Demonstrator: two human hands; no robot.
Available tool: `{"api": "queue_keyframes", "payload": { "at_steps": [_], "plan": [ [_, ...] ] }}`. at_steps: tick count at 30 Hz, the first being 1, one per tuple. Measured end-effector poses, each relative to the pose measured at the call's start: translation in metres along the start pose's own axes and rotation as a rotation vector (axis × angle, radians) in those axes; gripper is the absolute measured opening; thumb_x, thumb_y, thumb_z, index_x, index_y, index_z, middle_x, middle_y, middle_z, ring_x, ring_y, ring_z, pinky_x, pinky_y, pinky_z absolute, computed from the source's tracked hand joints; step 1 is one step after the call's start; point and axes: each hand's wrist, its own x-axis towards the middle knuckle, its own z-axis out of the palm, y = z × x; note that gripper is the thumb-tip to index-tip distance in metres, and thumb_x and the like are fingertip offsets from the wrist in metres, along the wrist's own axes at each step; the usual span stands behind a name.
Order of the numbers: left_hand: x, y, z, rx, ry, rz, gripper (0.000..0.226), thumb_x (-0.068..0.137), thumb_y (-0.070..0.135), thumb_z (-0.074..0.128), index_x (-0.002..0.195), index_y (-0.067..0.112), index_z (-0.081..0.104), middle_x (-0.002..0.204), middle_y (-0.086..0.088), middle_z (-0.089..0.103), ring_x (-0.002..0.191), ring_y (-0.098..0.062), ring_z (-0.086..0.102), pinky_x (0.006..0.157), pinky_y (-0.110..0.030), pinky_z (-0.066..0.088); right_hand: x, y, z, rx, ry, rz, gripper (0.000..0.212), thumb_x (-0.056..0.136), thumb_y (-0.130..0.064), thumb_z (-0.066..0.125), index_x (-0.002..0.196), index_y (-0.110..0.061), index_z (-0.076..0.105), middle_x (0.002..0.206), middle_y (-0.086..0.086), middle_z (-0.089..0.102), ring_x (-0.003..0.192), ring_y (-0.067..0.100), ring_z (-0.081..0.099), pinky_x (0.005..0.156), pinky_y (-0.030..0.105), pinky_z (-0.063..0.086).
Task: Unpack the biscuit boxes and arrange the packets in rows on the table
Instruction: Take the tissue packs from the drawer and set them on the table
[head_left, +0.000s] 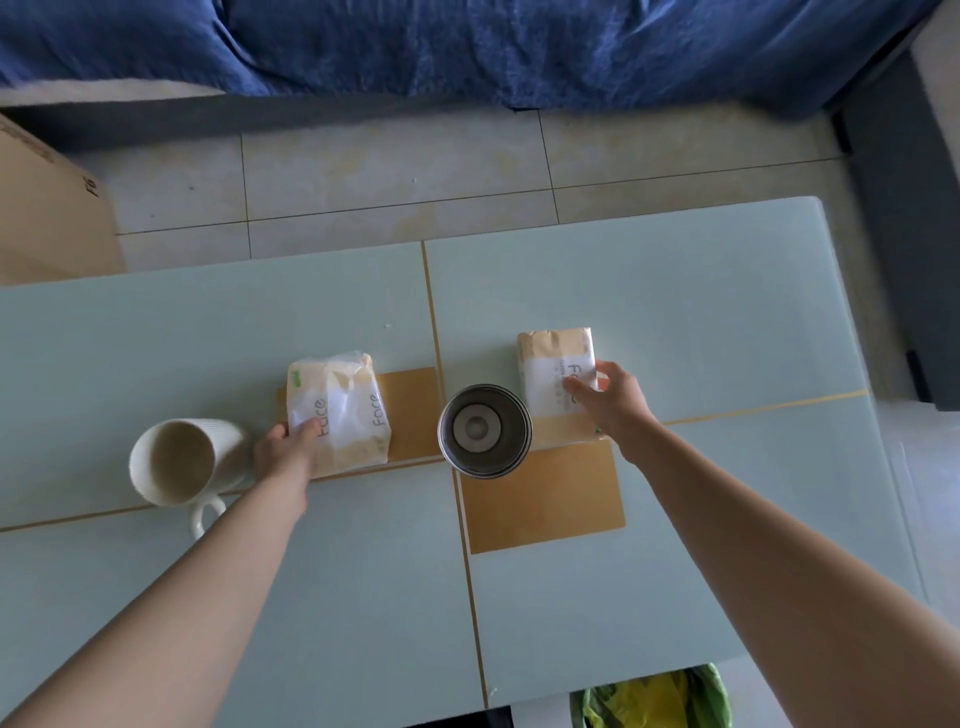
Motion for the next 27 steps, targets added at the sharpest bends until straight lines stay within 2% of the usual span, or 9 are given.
{"api": "queue_keyframes", "payload": {
  "at_steps": [4, 6, 10, 15, 18, 20, 21, 23, 27],
  "plan": [
    [-0.008, 0.004, -0.008, 0.079, -0.03, -0.043, 0.037, 0.091, 0.019, 0.06, 0.121, -0.002, 0.063, 0.118, -0.02, 0.064, 0.108, -0.037, 0.061, 0.089, -0.041, 0.048, -0.01, -0.002, -0.004, -0.154, 0.065, -0.031, 0.062, 0.09, -0.033, 0.063, 0.143, -0.01, 0.039, 0.129, 0.011, 0.058, 0.111, 0.028, 0.059, 0.085, 0.037, 0.05],
    [-0.018, 0.009, -0.014, 0.119, -0.008, -0.058, 0.031, 0.091, 0.017, 0.058, 0.115, -0.001, 0.065, 0.107, -0.019, 0.063, 0.103, -0.035, 0.06, 0.08, -0.036, 0.045, -0.02, -0.001, -0.007, -0.199, 0.091, -0.053, 0.063, 0.091, -0.033, 0.061, 0.144, -0.008, 0.036, 0.132, 0.012, 0.056, 0.115, 0.028, 0.056, 0.08, 0.031, 0.044],
    [-0.034, 0.018, -0.028, 0.167, -0.017, -0.009, 0.014, 0.089, 0.015, 0.061, 0.076, 0.009, 0.061, 0.075, -0.007, 0.053, 0.071, -0.024, 0.049, 0.065, -0.028, 0.037, -0.048, 0.003, -0.014, -0.272, 0.104, -0.106, 0.055, 0.096, -0.03, 0.054, 0.143, -0.008, 0.037, 0.135, 0.012, 0.055, 0.116, 0.026, 0.053, 0.079, 0.029, 0.04],
    [-0.055, 0.034, -0.059, 0.105, -0.129, 0.016, 0.025, 0.088, 0.011, 0.063, 0.067, 0.016, 0.049, 0.092, -0.009, 0.052, 0.083, -0.021, 0.046, 0.069, -0.03, 0.037, -0.105, 0.0, -0.028, -0.388, 0.102, -0.244, 0.048, 0.094, -0.022, 0.052, 0.139, -0.009, 0.043, 0.133, 0.012, 0.055, 0.121, 0.028, 0.05, 0.086, 0.03, 0.038],
    [-0.08, 0.05, -0.081, 0.098, -0.196, 0.076, 0.004, 0.09, 0.011, 0.061, 0.088, 0.014, 0.06, 0.095, -0.013, 0.057, 0.091, -0.024, 0.055, 0.079, -0.032, 0.043, -0.145, -0.001, -0.037, -0.403, 0.13, -0.272, 0.048, 0.094, -0.022, 0.051, 0.139, -0.01, 0.043, 0.132, 0.011, 0.055, 0.122, 0.028, 0.05, 0.091, 0.032, 0.04],
    [-0.096, 0.058, -0.093, 0.159, -0.229, 0.153, 0.037, 0.09, 0.014, 0.062, 0.126, 0.009, 0.057, 0.116, -0.017, 0.062, 0.111, -0.032, 0.059, 0.095, -0.037, 0.047, -0.174, 0.0, -0.041, -0.407, 0.155, -0.261, 0.048, 0.094, -0.021, 0.049, 0.14, -0.01, 0.043, 0.134, 0.011, 0.054, 0.125, 0.028, 0.047, 0.095, 0.034, 0.04],
    [-0.108, 0.062, -0.099, 0.19, -0.226, 0.206, 0.043, 0.089, 0.015, 0.061, 0.131, 0.009, 0.055, 0.117, -0.016, 0.063, 0.11, -0.033, 0.059, 0.091, -0.036, 0.048, -0.19, 0.001, -0.042, -0.401, 0.167, -0.253, 0.048, 0.094, -0.021, 0.049, 0.14, -0.01, 0.043, 0.135, 0.01, 0.053, 0.126, 0.028, 0.047, 0.096, 0.034, 0.041],
    [-0.129, 0.068, -0.109, 0.254, -0.219, 0.317, 0.037, 0.088, 0.013, 0.059, 0.125, 0.011, 0.06, 0.105, -0.01, 0.068, 0.097, -0.033, 0.063, 0.077, -0.032, 0.049, -0.221, 0.004, -0.042, -0.389, 0.191, -0.246, 0.048, 0.095, -0.021, 0.049, 0.141, -0.01, 0.042, 0.137, 0.01, 0.052, 0.126, 0.028, 0.047, 0.097, 0.035, 0.042],
    [-0.177, 0.068, -0.127, 0.388, -0.259, 0.547, 0.031, 0.091, 0.013, 0.053, 0.12, 0.013, 0.061, 0.119, -0.011, 0.067, 0.109, -0.034, 0.06, 0.092, -0.038, 0.048, -0.293, 0.017, -0.04, -0.366, 0.24, -0.259, 0.047, 0.097, -0.024, 0.048, 0.141, -0.011, 0.041, 0.136, 0.011, 0.053, 0.125, 0.028, 0.049, 0.1, 0.039, 0.044]
  ]
}}
